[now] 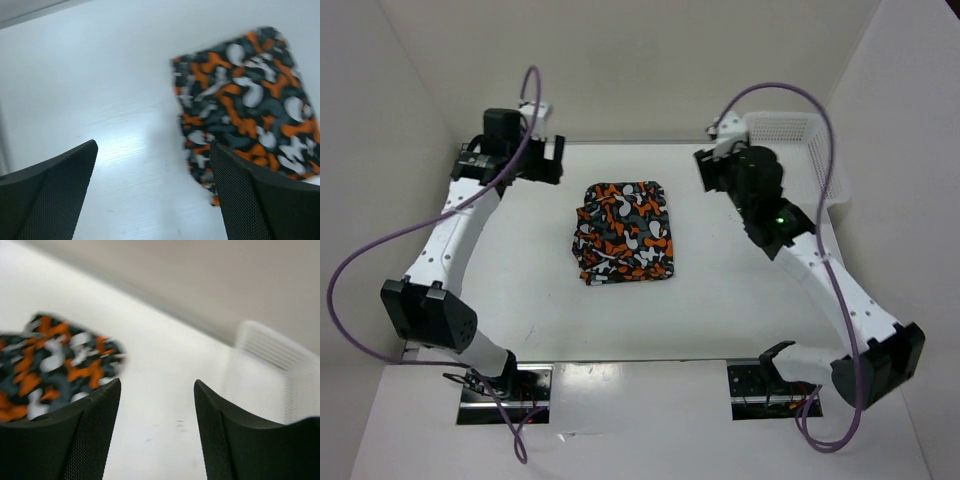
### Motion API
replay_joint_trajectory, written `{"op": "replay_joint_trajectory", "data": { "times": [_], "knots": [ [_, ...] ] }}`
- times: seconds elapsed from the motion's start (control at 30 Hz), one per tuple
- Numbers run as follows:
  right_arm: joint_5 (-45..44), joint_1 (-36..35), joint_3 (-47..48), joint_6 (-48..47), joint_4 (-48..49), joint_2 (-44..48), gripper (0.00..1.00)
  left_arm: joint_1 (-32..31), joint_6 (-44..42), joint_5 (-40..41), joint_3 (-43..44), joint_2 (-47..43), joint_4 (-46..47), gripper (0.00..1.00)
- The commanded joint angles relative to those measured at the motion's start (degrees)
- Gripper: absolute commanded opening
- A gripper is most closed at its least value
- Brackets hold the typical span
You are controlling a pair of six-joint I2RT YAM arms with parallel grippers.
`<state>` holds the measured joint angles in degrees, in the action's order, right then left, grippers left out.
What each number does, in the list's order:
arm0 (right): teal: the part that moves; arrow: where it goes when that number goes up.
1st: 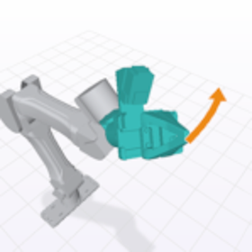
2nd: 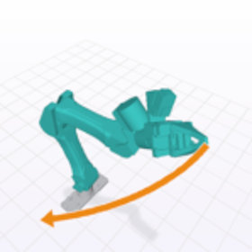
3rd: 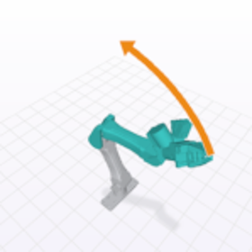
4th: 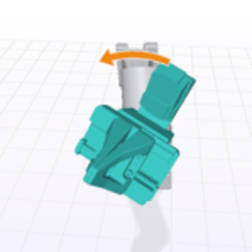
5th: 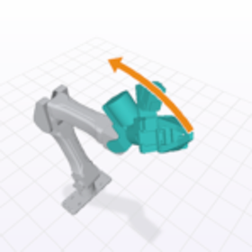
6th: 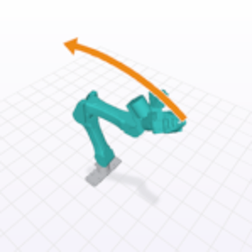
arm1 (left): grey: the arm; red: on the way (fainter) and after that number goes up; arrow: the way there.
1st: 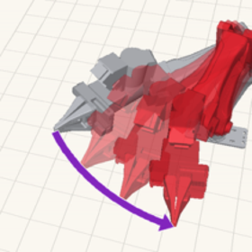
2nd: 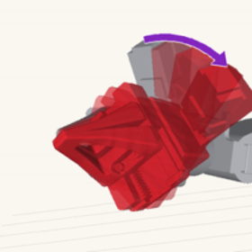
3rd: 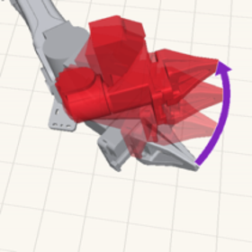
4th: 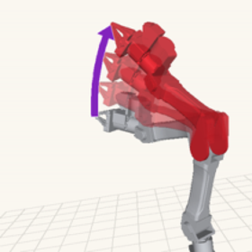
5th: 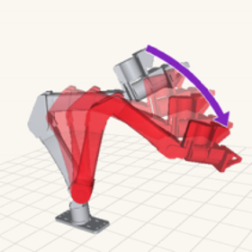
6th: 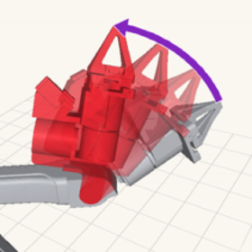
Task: Fold and stack the shorts
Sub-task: Fold the shorts
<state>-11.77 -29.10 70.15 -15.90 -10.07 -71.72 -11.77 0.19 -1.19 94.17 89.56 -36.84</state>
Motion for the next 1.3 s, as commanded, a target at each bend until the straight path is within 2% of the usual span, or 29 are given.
{"op": "replay_joint_trajectory", "data": {
  "times": [0.0,0.03,0.07,0.13,0.2,0.33,0.43,0.77,1.27],
  "knots": [
    [-7.4,8.3,-2.5,-3.3,5.1,6.0,0.67,8.3,-0.2,2.2,-3.5,-2.6,1.5,1.00],
    [-7.4,10.7,-4.1,-3.3,5.1,7.4,0.67,12.7,-0.2,2.2,-5.7,-3.4,2.3,1.00],
    [-7.4,15.2,-5.1,-3.3,5.1,8.9,0.67,14.7,-0.2,2.2,-7.0,-4.4,2.3,1.00],
    [-4.1,19.2,-7.4,-3.9,5.1,13.5,0.68,19.3,-0.2,1.5,-9.7,-7.2,3.5,1.00],
    [-2.1,23.3,-8.5,-3.9,4.3,17.6,0.68,21.7,-0.2,1.5,-13.7,-9.5,4.1,1.00],
    [0.6,26.7,-12.0,-2.5,0.5,23.7,0.70,25.3,-0.2,2.2,-18.5,-12.3,6.4,1.00],
    [1.2,29.0,-15.2,-1.1,-0.1,27.8,0.70,25.3,-0.2,5.8,-19.7,-13.0,7.8,1.00],
    [4.8,33.7,-24.6,3.0,-5.4,38.8,0.70,25.3,-0.2,2.9,-23.7,-17.1,8.9,1.00],
    [7.8,36.7,-28.8,7.5,-8.0,44.5,0.71,25.3,-0.2,1.0,-25.3,-19.4,8.9,1.00]
  ]
}}
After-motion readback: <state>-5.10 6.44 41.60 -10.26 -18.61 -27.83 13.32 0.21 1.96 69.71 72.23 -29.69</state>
